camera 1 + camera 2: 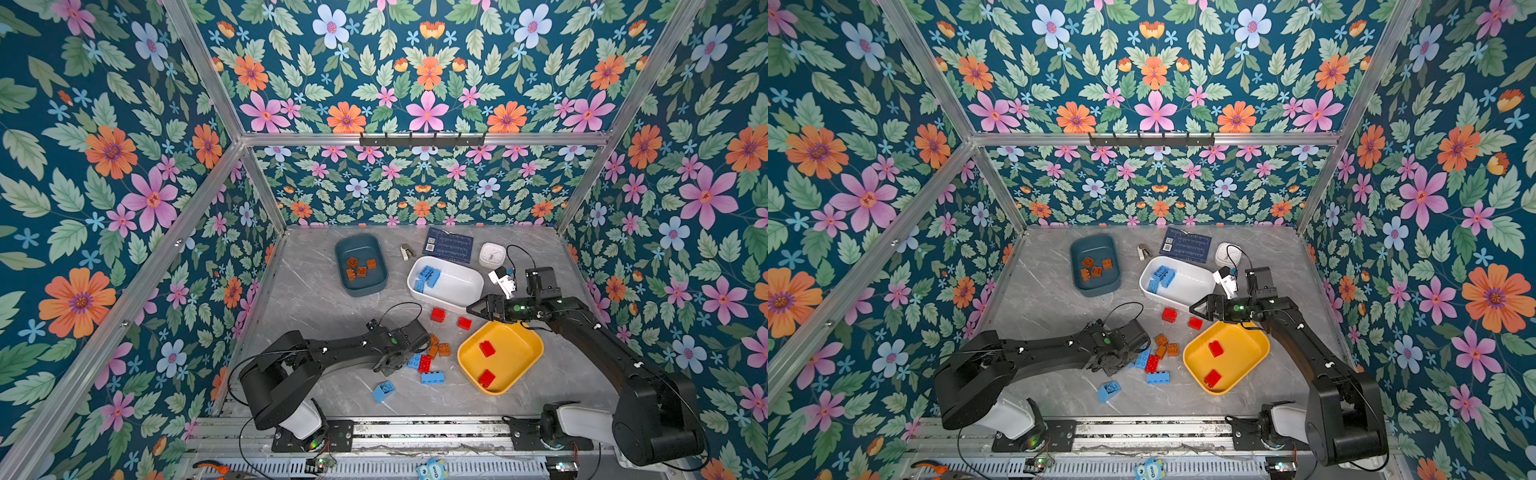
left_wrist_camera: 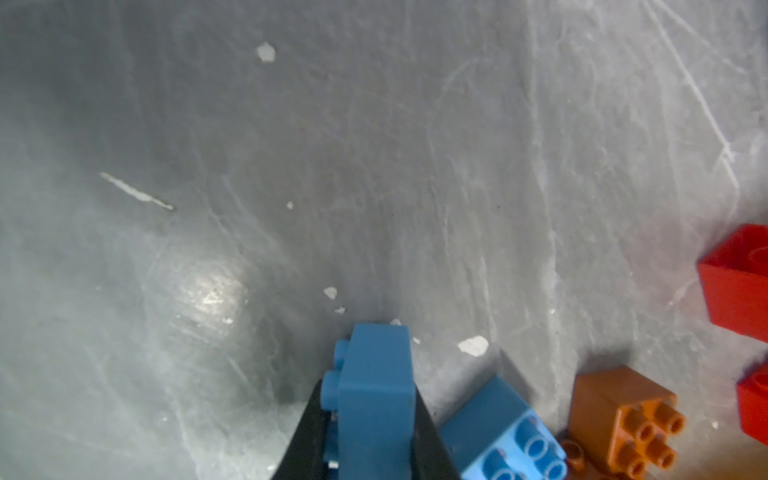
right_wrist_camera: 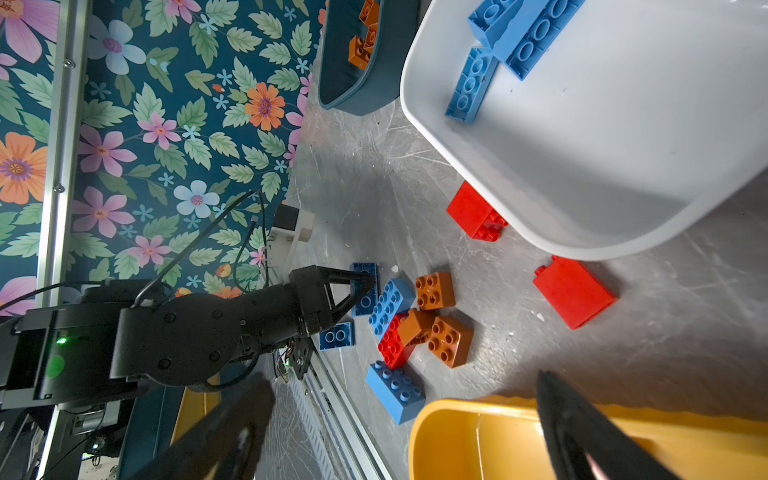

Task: Sort the legos into containers by color
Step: 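Move the left gripper back to the pile and grasp a blue brick, then carry the blue brick into the white tub and release it with the left gripper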

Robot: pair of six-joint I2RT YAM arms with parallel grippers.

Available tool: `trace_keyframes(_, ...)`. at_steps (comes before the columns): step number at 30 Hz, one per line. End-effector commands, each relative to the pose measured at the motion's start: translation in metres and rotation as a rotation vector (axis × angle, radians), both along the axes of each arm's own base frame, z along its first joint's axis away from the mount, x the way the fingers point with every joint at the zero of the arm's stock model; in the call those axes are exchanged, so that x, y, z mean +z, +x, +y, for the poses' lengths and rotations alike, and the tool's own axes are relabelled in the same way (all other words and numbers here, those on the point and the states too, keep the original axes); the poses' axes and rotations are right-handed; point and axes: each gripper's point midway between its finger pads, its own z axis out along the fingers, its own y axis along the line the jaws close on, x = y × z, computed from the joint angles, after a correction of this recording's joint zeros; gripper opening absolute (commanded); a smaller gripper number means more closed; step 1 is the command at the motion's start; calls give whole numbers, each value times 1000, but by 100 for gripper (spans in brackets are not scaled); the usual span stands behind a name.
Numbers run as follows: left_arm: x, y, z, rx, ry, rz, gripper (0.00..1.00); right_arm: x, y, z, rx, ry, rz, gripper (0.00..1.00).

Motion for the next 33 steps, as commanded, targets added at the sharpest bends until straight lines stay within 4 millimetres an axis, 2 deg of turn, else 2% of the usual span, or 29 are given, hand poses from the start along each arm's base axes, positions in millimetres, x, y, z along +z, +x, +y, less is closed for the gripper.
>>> trace_keyframes(1,9,7,2,-31,21,-29,15,9,1,2,16,12,-34,99)
trace_keyframes(6,43,35,3,-141,80,-110,15,16,4,2,10,11,-54,99)
trace_keyframes(12,103,102,-18,-358,165,-246,15,24,9,0,-8,6,-82,99)
trace_keyframes(18,133,167,-50,-548,235,-343,15,26,11,-2,-26,-3,-100,99)
trace_keyframes(22,129,202,-65,-572,239,-366,16,28,12,-2,-30,-7,-107,99)
trace_keyframes(25,123,221,-77,-558,205,-369,16,28,13,-3,-33,-14,-106,99)
trace_keyframes(30,107,239,-85,-465,160,-350,18,25,13,-6,-41,-20,-101,99)
trace_keyframes(33,99,241,-86,-394,117,-334,19,23,12,-7,-40,-20,-96,99)
